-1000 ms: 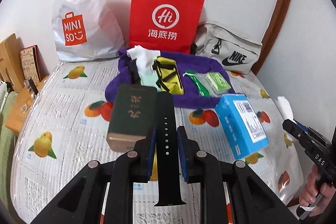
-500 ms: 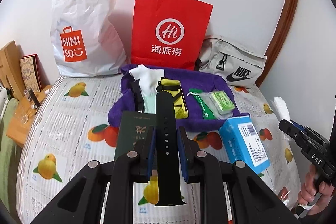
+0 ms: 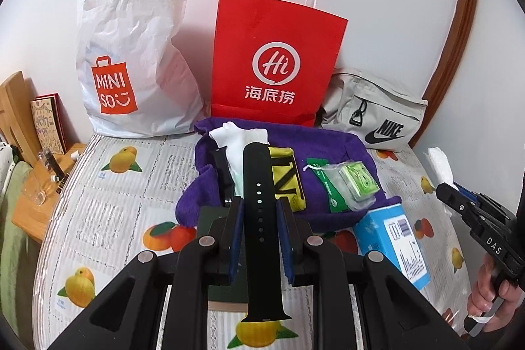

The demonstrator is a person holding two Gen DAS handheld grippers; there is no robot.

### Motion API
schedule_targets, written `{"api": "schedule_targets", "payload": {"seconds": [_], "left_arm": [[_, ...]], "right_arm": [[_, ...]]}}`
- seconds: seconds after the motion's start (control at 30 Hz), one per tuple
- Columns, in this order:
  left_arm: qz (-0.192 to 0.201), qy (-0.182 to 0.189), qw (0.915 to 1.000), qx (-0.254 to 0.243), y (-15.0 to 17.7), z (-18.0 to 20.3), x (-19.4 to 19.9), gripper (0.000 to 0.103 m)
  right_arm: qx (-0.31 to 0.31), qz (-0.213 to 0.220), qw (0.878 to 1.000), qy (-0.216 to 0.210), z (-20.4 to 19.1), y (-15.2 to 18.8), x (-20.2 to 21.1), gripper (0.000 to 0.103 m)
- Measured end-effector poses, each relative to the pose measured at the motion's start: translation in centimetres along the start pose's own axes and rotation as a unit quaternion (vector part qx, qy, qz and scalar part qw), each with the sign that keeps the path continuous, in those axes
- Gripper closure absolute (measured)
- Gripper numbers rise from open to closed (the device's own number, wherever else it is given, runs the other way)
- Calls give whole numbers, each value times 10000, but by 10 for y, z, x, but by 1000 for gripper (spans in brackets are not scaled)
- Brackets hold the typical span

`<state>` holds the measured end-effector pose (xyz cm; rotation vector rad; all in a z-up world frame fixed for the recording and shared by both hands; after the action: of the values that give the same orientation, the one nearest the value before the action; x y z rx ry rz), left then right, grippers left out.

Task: Organize soft objects
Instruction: 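Carry the white tissue toward the purple towel while left carries the black strap there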

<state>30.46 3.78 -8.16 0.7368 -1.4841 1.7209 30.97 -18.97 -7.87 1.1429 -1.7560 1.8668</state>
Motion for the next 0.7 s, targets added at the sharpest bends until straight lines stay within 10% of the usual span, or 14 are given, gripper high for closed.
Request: {"api": "schedule_targets", "payload": {"seconds": [0.7], "left_arm": [[-120, 71, 9995, 289, -35, -24, -43, 83]], "right_arm": [[-123, -426, 9988, -217, 24, -31, -74, 82]]}}
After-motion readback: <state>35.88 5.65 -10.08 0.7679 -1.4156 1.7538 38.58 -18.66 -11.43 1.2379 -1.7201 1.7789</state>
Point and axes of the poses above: each gripper's, at about its wrist camera, not at the fingertips, and x roughly against the way its jaws point, z to its right, y to its underside, the point moved 9 cm from there along -x, roughly the way its jaws point, and after that the axes turned 13 degrees about -z, right-handed, at the moved point
